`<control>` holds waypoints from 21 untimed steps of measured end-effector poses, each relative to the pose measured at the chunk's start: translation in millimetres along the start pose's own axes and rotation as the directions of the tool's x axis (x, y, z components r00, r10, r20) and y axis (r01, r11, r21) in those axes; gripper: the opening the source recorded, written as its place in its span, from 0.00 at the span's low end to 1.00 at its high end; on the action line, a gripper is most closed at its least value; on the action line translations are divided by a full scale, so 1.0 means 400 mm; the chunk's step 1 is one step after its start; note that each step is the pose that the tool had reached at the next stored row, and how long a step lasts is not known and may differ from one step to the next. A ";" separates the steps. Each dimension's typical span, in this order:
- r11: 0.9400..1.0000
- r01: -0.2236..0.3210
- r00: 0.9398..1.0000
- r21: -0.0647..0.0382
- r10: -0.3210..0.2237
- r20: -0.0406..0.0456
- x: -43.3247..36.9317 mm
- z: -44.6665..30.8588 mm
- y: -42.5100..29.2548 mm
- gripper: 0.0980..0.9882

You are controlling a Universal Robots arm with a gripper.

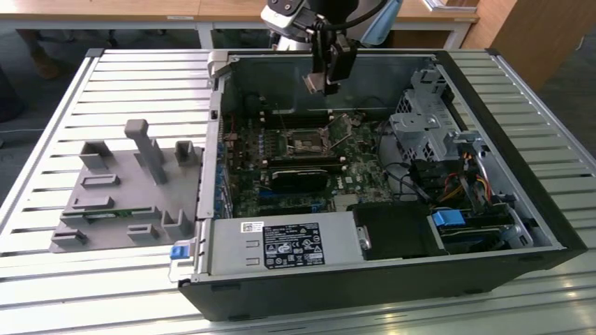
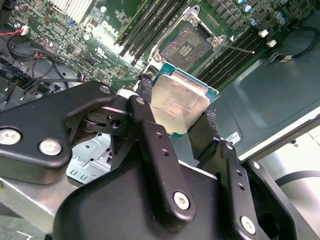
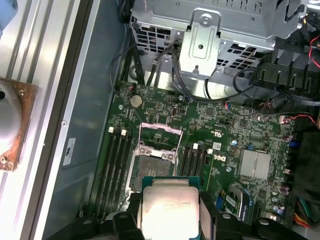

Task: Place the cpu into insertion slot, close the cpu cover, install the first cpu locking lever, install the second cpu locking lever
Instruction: 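Place the cpu into insertion slot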

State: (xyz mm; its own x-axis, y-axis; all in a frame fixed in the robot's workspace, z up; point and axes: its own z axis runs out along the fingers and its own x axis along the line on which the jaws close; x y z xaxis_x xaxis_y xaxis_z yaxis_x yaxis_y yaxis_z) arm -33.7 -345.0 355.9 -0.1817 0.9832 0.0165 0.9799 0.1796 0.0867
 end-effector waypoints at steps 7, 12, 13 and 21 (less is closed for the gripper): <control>1.000 0.000 1.000 0.000 0.000 0.000 0.000 0.005 0.000 0.50; 1.000 0.000 1.000 0.002 0.000 0.000 0.000 0.009 -0.001 0.50; 1.000 0.000 1.000 0.002 0.000 0.000 0.000 0.010 -0.001 0.50; 1.000 0.000 1.000 0.002 0.000 0.000 0.000 0.016 -0.001 0.50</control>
State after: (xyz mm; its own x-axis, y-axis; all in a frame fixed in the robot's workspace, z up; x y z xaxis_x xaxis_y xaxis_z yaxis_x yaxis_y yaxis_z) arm -33.7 -345.0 349.6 -0.1814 0.9833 0.0170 0.9801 0.1794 0.0846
